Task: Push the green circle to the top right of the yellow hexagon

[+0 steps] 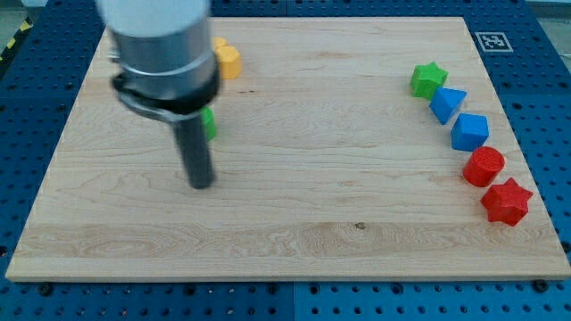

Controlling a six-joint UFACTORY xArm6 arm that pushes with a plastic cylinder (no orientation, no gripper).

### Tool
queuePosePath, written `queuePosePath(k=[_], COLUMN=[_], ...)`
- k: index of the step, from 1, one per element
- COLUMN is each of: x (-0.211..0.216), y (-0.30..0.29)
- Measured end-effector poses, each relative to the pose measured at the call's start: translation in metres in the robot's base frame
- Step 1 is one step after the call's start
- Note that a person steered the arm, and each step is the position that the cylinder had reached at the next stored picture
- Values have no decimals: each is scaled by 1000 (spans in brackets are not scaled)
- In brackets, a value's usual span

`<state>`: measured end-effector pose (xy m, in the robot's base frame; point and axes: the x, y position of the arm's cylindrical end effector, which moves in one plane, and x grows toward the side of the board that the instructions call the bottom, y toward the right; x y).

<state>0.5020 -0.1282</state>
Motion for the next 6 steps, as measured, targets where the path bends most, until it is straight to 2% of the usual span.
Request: queuePosePath(k=[1, 3, 4, 6], x=[-60, -63, -85, -135], y=[-12, -12, 8, 88])
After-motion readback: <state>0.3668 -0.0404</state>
